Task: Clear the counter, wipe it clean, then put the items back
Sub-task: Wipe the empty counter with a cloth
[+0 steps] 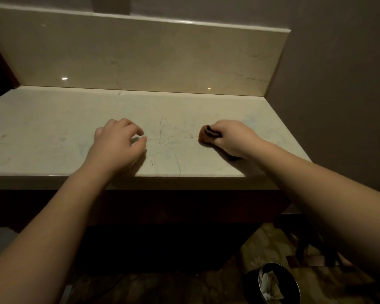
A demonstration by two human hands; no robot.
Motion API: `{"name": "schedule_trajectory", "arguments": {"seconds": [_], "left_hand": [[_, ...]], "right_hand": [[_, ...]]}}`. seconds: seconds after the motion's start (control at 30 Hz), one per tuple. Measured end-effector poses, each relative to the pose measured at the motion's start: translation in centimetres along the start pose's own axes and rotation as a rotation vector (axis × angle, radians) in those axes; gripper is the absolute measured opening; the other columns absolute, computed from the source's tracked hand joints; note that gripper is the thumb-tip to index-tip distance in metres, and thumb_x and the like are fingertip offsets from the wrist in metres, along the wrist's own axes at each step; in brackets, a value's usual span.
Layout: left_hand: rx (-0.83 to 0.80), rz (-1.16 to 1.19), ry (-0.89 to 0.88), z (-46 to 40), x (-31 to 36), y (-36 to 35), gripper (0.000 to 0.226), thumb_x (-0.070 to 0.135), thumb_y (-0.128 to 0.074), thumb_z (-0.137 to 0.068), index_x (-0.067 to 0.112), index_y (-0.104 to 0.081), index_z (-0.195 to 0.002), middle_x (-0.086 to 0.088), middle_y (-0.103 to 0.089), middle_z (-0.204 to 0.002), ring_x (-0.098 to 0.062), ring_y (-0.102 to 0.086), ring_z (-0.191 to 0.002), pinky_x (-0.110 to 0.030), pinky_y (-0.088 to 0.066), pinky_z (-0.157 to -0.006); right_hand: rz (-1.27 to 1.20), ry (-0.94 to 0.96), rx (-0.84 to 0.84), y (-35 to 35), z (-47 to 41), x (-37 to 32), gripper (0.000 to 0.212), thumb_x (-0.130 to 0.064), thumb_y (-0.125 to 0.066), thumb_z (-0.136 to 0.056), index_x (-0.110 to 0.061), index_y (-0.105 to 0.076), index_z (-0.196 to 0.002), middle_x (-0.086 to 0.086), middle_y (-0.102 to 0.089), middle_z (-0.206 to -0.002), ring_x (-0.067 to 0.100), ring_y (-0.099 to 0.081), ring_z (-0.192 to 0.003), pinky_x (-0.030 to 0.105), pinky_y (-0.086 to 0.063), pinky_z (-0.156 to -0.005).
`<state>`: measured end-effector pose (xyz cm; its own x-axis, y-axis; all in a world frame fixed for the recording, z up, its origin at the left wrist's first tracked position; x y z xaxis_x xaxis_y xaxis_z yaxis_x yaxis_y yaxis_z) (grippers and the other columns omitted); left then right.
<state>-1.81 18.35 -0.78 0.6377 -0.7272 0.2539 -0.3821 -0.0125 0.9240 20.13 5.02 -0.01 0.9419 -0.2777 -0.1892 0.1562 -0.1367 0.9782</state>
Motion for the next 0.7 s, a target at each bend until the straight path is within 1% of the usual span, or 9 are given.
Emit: {"name": "schedule_trajectory", "arguments": {"seconds": [0.07, 0.13, 0.27, 0.37, 0.47, 0.53, 0.6, 0.67, 0.7], "left_hand": [[-0.016, 0.050, -0.065, -0.1, 2.5, -0.5, 0.033, 0.037, -0.046, -0.095, 0.019, -0.062, -0.117, -0.001, -0.056, -0.128, -0.022, -0.044, -0.119, -0.042, -0.031, -0.099], [-0.032, 0.091, -0.127, -0.2, 4.8, -1.2, 0.034, 0.038, -0.046, -0.095, 0.019, -0.062, -0.119, 0.000, -0.055, -0.128, -0.020, -0.043, -0.119, -0.039, -0.031, -0.098], [-0.063, 0.128, -0.166, -0.4, 8.1, -2.6, 0.036, 0.039, -0.044, -0.096, 0.022, -0.058, -0.125, 0.002, -0.051, -0.131, -0.018, -0.041, -0.121, -0.038, -0.031, -0.100], [-0.120, 0.136, -0.138, -0.5, 9.0, -3.9, 0.036, 0.040, -0.042, -0.095, 0.024, -0.055, -0.125, 0.003, -0.049, -0.132, -0.018, -0.038, -0.121, -0.038, -0.030, -0.098], [-0.104, 0.071, -0.151, -0.2, 9.2, -4.7, 0.034, 0.041, -0.041, -0.094, 0.023, -0.056, -0.119, 0.004, -0.050, -0.127, -0.017, -0.038, -0.116, -0.037, -0.030, -0.093], [-0.070, 0.054, -0.156, -0.2, 9.1, -4.9, 0.033, 0.041, -0.040, -0.094, 0.023, -0.057, -0.116, 0.004, -0.051, -0.125, -0.017, -0.040, -0.113, -0.035, -0.029, -0.090], [-0.058, 0.060, -0.153, -0.1, 9.0, -5.0, 0.031, 0.041, -0.041, -0.094, 0.023, -0.058, -0.113, 0.005, -0.052, -0.122, -0.016, -0.040, -0.111, -0.033, -0.027, -0.087], [-0.050, 0.049, -0.160, 0.0, 9.0, -5.0, 0.030, 0.041, -0.040, -0.093, 0.023, -0.058, -0.111, 0.006, -0.053, -0.121, -0.015, -0.040, -0.109, -0.032, -0.027, -0.086], [-0.044, 0.040, -0.163, 0.0, 9.0, -5.0, 0.029, 0.041, -0.040, -0.093, 0.024, -0.058, -0.110, 0.007, -0.053, -0.119, -0.015, -0.041, -0.107, -0.033, -0.027, -0.087]], "right_hand": [[-0.015, 0.019, 0.001, -0.3, 1.1, -0.2, 0.019, -0.031, -0.053, -0.095, -0.015, -0.061, -0.089, 0.001, -0.058, -0.090, 0.023, -0.054, -0.083, 0.035, -0.042, -0.071], [-0.050, 0.105, -0.008, -0.5, 3.6, 0.2, 0.016, -0.026, -0.058, -0.092, -0.012, -0.065, -0.091, 0.002, -0.060, -0.092, 0.022, -0.055, -0.084, 0.035, -0.043, -0.073], [-0.091, 0.210, -0.050, -0.1, 6.8, 1.8, 0.013, -0.023, -0.064, -0.089, -0.016, -0.070, -0.097, -0.003, -0.064, -0.093, 0.016, -0.057, -0.085, 0.032, -0.045, -0.073], [-0.045, 0.147, -0.036, 0.3, 4.3, 2.4, 0.010, -0.026, -0.060, -0.091, -0.018, -0.063, -0.087, -0.006, -0.055, -0.085, 0.020, -0.055, -0.083, 0.031, -0.039, -0.069], [0.019, 0.010, 0.013, 0.5, 0.2, 3.0, 0.014, -0.026, -0.055, -0.094, -0.015, -0.063, -0.099, -0.003, -0.057, -0.090, 0.022, -0.054, -0.086, 0.033, -0.041, -0.072], [0.017, -0.004, 0.041, 0.0, -1.1, 2.8, 0.017, -0.027, -0.055, -0.094, -0.016, -0.064, -0.104, -0.001, -0.060, -0.095, 0.020, -0.054, -0.086, 0.034, -0.045, -0.074], [-0.029, 0.029, 0.022, -0.3, -0.4, 2.4, 0.015, -0.027, -0.057, -0.093, -0.017, -0.065, -0.101, -0.003, -0.059, -0.093, 0.019, -0.055, -0.087, 0.031, -0.042, -0.072], [-0.073, 0.131, -0.028, -0.3, 1.9, 2.1, 0.011, -0.024, -0.060, -0.091, -0.016, -0.066, -0.096, -0.004, -0.059, -0.092, 0.018, -0.055, -0.088, 0.029, -0.039, -0.071], [-0.091, 0.195, -0.060, -0.2, 3.1, 1.9, 0.013, -0.022, -0.062, -0.090, -0.014, -0.068, -0.098, -0.003, -0.062, -0.094, 0.017, -0.056, -0.088, 0.029, -0.040, -0.073]]}}
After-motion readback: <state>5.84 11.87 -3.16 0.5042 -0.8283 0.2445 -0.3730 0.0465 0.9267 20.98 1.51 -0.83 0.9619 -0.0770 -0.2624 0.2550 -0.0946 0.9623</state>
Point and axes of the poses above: each hand's wrist, its own z-axis away from the middle knuckle, its own y-axis out of the back of the hand, x = y × z, the point moved 3 cm from there along -z, towards the middle knuckle
